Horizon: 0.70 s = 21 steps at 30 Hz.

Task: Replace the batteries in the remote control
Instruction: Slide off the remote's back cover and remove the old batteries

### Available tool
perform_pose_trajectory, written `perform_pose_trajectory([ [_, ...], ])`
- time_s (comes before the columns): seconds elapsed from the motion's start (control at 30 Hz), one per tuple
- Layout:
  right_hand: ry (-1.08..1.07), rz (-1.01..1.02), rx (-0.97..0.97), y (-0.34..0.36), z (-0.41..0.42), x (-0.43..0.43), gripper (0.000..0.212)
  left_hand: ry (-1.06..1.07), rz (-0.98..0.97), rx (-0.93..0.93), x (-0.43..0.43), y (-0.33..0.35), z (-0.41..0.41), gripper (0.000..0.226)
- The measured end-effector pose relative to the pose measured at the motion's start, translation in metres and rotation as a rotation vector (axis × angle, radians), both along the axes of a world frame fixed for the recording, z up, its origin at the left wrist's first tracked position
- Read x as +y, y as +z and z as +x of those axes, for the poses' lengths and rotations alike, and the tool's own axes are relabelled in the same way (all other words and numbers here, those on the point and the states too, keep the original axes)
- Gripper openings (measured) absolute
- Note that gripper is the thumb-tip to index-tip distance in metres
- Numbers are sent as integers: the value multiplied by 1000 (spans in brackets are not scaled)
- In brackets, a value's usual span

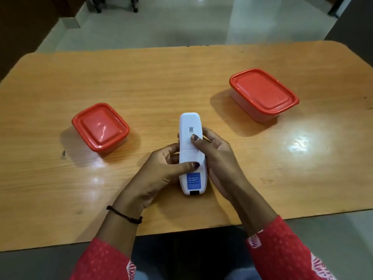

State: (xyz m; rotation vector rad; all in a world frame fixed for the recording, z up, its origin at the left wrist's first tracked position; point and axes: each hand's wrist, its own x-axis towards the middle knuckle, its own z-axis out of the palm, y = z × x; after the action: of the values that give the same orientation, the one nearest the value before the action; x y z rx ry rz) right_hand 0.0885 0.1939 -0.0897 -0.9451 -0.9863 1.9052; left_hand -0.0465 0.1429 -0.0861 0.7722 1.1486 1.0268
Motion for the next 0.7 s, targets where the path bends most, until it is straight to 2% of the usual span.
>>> perform_pose_trajectory([
  [0.13,37,38,-37,-2,3,4,39,32,40,35,2,-2,6,48],
  [0.43,-96,-13,-39,-2,-4,1,34,70,108,100,3,-9,13,36],
  [0.6,-179,35,-84,-3,-10,-1,28,81,135,125,2,-9,16,33],
  [0.7,-88,-3,-62,-2,-5,3,34,109,124,117,2,-10,15,34],
])
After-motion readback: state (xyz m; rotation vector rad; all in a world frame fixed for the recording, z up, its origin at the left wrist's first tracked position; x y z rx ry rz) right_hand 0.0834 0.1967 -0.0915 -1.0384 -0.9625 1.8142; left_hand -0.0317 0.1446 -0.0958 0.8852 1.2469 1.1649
